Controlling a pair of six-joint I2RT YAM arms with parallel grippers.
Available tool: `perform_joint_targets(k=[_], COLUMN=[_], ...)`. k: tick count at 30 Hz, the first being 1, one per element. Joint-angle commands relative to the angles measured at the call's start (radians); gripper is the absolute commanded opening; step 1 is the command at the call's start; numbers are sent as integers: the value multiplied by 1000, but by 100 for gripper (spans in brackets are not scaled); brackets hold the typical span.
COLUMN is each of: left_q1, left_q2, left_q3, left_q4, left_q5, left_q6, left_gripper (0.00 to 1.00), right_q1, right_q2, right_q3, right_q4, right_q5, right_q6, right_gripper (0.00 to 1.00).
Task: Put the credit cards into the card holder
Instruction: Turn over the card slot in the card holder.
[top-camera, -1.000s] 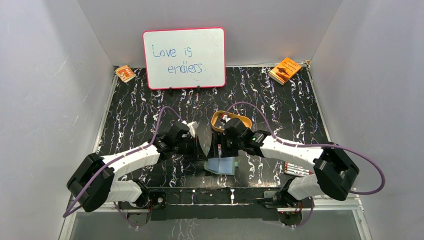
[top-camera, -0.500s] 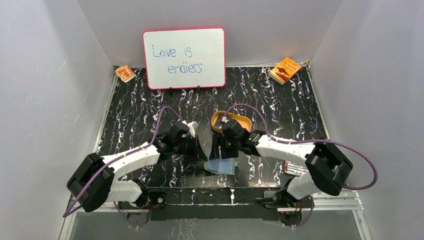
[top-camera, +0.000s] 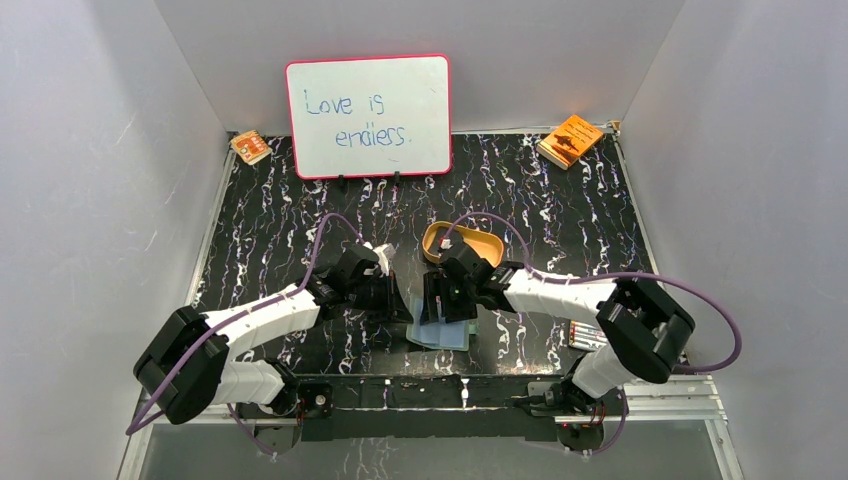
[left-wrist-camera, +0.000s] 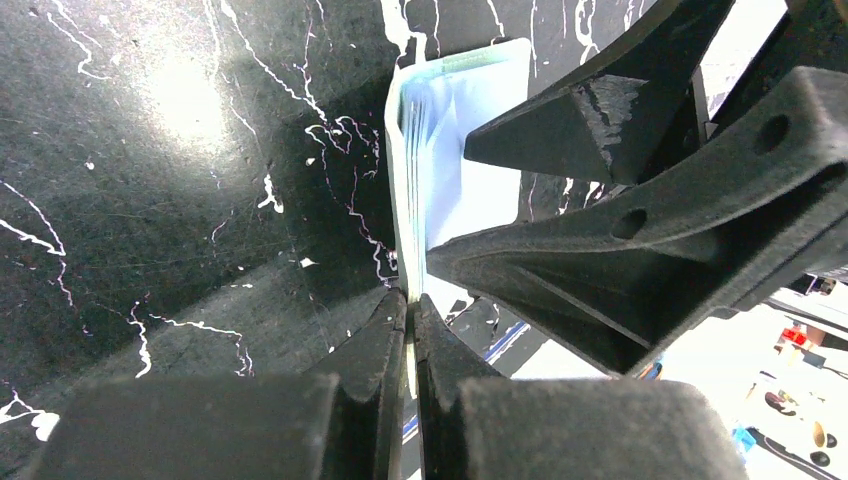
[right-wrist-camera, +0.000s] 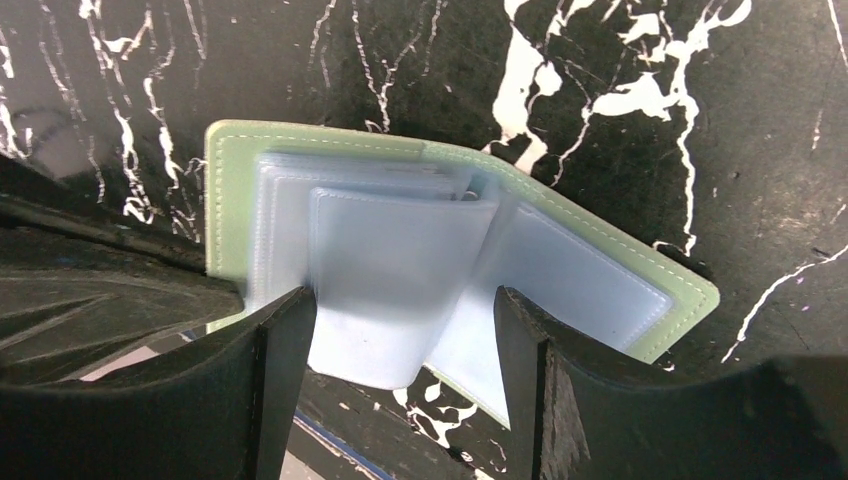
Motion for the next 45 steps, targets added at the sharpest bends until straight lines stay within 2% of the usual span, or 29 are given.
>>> perform_joint_targets(k=[1,9,16,25,31,34,37,40,45], left_q1=[-2,-2,-1,-1,-2,-1,-2,-1,-2], left_q2=[-36,-50,-57,-54,-60,-60,-63,-63,-63], left_q3=[4,5,6,3,6,6,1,-1,-10], left_q4=[0,-17,-25,-33,-43,-43,-43,-42,-41], left_q5=[19,3,-11,-16,-18,-17,-21,-25,-28], left_q6=[9,10,11,18,21,21,17,14,6], left_gripper=[0,0,0,0,0,0,0,0,0], right_q1=[11,12,12,12,12,13,13,19,25], right_q2=[34,11,-41,-117,-256,-364,-403,-317,-204], right_q3=[32,34,5,-42,-5,30,49,87,71], right_q4=[-44,-202,-265,-321,-431,-373,-237,-168,-15], right_q5=[53,221,280,321,356,306,163,34,-13], right_q6=[-10,-17,-10,9,31,-5,-59,-63,-6], right_gripper=[74,70,60,58,58,60,59,59,60])
